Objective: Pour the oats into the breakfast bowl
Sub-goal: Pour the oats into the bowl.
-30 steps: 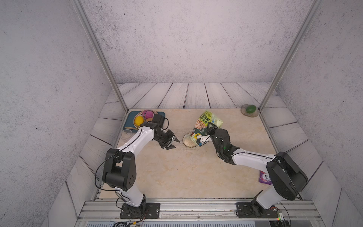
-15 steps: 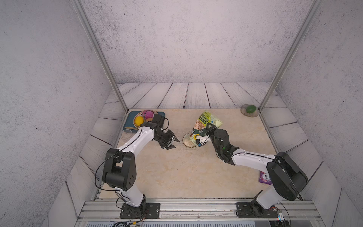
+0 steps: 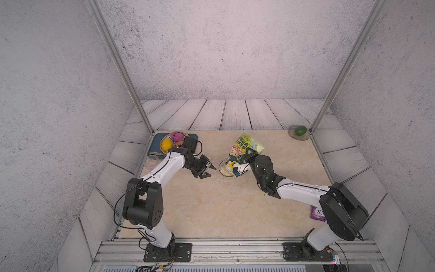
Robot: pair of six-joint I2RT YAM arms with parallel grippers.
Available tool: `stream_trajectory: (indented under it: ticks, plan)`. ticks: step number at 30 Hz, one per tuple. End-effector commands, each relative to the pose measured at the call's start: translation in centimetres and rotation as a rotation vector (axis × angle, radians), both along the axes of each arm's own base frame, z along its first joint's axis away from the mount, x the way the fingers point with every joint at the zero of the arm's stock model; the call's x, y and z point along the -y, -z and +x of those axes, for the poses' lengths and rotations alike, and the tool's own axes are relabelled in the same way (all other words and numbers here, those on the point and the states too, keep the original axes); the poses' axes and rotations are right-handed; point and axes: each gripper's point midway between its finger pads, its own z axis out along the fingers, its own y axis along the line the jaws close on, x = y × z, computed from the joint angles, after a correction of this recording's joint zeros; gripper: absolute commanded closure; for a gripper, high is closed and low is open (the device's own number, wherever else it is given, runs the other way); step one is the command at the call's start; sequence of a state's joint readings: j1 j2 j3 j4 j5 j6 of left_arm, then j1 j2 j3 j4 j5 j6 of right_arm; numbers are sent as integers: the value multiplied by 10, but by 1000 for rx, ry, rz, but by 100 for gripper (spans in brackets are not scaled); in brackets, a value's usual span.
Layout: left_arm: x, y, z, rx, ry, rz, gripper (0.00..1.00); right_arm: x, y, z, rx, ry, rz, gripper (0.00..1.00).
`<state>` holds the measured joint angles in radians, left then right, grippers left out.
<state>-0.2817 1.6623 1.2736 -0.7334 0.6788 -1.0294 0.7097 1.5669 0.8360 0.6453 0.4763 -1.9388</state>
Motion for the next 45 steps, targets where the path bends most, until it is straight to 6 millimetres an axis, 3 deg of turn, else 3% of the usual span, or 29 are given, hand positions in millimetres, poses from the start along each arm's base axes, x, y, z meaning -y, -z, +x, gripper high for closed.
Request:
stream_trajectory:
  ticks: [1, 3, 6, 8, 9, 11, 14, 24, 34, 45]
  plan:
    - [0, -9, -1, 21, -1, -13, 54, 10, -92, 3, 217, 20, 196, 100]
    - [1, -8, -2, 17, 1, -19, 54, 22, -101, 9, 250, 56, 235, 100]
    - [2, -9, -2, 10, -7, -29, 54, 10, -85, 2, 204, 18, 178, 100]
    - [8, -12, 3, 10, -22, -72, 53, 19, -91, 8, 235, 54, 222, 100]
    - [11, -13, 5, 6, -26, -91, 53, 12, -91, 7, 246, 38, 217, 100]
    - [15, -17, 9, 10, -35, -111, 53, -2, -72, -4, 173, -14, 154, 100]
    - [19, -28, 18, 38, -44, -131, 51, 8, -82, 4, 230, 48, 204, 100]
    - [52, -37, 37, 49, -82, -231, 44, 11, -93, 2, 265, 43, 208, 100]
    - [72, -23, 44, 12, -97, -251, 43, 17, -98, 1, 291, 44, 214, 100]
    - [86, -21, 65, 26, -114, -268, 48, 20, -85, -4, 270, 34, 195, 100]
